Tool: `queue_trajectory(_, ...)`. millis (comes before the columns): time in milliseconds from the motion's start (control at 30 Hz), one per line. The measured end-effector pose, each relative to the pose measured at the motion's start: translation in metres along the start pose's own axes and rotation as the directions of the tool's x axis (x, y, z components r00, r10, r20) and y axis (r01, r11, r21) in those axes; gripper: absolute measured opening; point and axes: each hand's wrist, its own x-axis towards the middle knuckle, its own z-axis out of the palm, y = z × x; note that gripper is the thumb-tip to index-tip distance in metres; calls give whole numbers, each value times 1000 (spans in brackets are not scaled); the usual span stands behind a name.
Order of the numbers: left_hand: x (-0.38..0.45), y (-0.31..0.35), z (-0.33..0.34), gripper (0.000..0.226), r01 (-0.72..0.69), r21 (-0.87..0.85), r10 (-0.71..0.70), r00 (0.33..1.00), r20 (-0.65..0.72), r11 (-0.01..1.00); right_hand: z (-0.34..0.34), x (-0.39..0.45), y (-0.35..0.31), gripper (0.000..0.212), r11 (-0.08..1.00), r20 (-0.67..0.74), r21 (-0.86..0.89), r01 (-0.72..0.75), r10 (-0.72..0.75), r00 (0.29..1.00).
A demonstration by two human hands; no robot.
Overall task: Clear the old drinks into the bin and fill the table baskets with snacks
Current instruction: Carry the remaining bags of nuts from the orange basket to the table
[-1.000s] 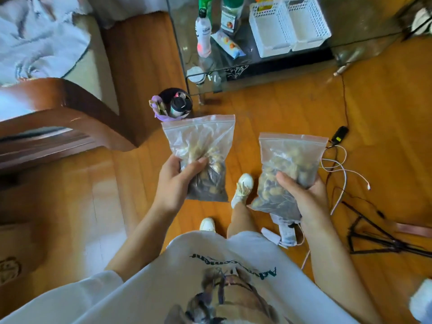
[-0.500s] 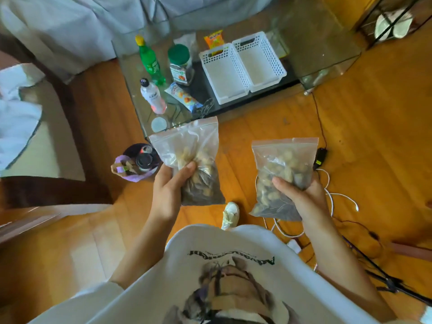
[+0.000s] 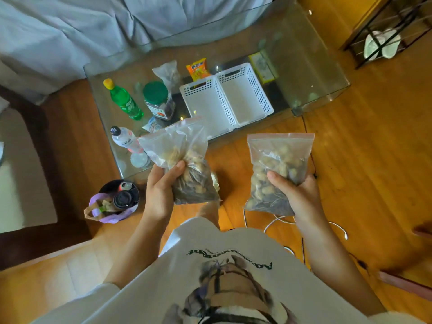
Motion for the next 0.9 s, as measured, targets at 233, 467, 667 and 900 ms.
queue_trajectory(233,104,47,40,19,-21,-12,22,999,28,1000,18,95,-55,47,998,-67,-31,46,-48,997)
queue_trajectory(467,181,83,82,36,-46,0,46,988,148,999,15,160,-84,58,999,-119,23,23,-21,993)
queue_trajectory(667,238,88,120,35,13,12,-14,996,92,1000,4,248,-99,33,1000,-123,12,21,-19,992)
queue_trajectory(900,312,97,168,14,66,-40,-73,968,-238,997,-5,393,-131,34,996,-38,-28,-83,81,996)
